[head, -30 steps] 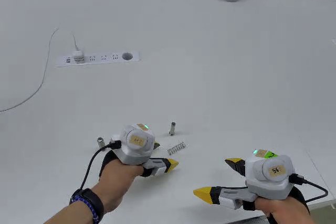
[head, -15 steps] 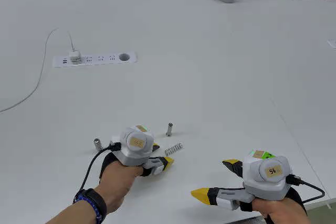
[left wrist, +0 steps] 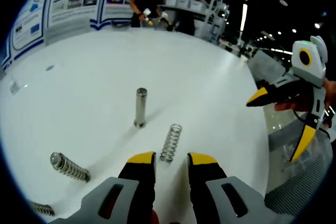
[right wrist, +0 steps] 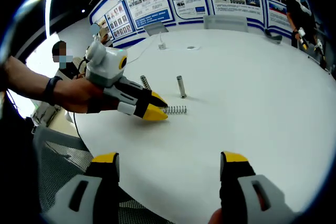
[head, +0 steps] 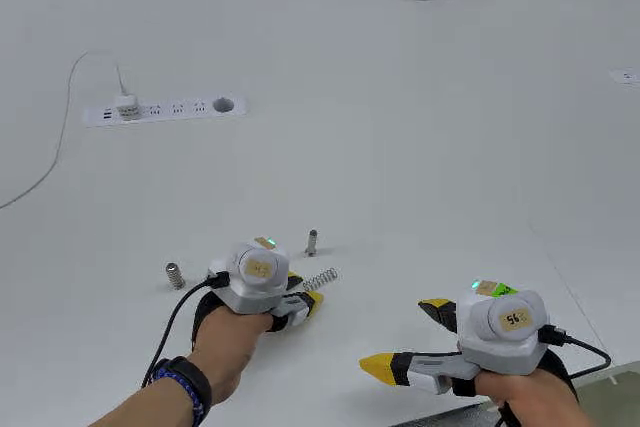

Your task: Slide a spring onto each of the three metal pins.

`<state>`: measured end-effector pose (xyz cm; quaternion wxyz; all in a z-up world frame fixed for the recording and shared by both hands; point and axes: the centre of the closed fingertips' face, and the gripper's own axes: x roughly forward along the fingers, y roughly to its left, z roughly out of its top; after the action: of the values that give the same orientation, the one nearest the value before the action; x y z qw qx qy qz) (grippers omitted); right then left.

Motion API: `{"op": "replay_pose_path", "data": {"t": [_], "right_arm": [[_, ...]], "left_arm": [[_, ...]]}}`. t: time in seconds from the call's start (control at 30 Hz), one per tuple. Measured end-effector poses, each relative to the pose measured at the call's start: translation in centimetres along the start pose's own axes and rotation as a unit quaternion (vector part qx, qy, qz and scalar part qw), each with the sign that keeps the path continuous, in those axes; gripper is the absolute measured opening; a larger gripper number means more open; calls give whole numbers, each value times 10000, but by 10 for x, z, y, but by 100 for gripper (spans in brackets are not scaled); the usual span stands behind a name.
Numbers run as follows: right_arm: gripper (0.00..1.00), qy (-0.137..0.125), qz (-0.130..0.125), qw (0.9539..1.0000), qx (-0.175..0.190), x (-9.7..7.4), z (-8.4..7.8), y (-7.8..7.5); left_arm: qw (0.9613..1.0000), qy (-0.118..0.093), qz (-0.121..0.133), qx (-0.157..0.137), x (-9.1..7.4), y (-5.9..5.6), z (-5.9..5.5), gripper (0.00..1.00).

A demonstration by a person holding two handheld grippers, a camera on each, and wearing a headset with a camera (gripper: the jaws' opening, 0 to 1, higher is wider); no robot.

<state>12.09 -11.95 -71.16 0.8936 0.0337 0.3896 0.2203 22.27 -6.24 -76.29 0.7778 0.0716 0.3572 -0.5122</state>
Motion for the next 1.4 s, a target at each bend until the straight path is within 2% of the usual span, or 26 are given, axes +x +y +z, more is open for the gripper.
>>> {"op": "replay_pose_path", "data": {"t": [0.37,0.47,0.67,0.9,1.03,1.13,1.23,1.4], "right_arm": [[79,28,34,10000,35,2,-1,2],[79,50,54,10000,8,3,-2,4],[79,23,53,10000,4,4,0,4],[79,6,34,10000,27,3,0,2],[79,12,49,10000,27,4,-1,5],[79,39,63,10000,9,4,-2,6],[79,43,76,10000,-2,4,-1,7],[79,14,69,10000,-8,4,1,5]], "left_arm": [[9996,-81,253,12,5,5,3,12],[9994,-74,304,123,6,3,3,12],[9992,-46,399,62,3,9,1,11],[9988,57,424,233,-10,13,-9,11],[9986,69,440,285,-12,14,-11,12],[9989,59,426,195,-12,15,-10,14],[9990,49,399,195,-11,11,-9,14],[9989,24,428,209,-8,14,-6,12]]}}
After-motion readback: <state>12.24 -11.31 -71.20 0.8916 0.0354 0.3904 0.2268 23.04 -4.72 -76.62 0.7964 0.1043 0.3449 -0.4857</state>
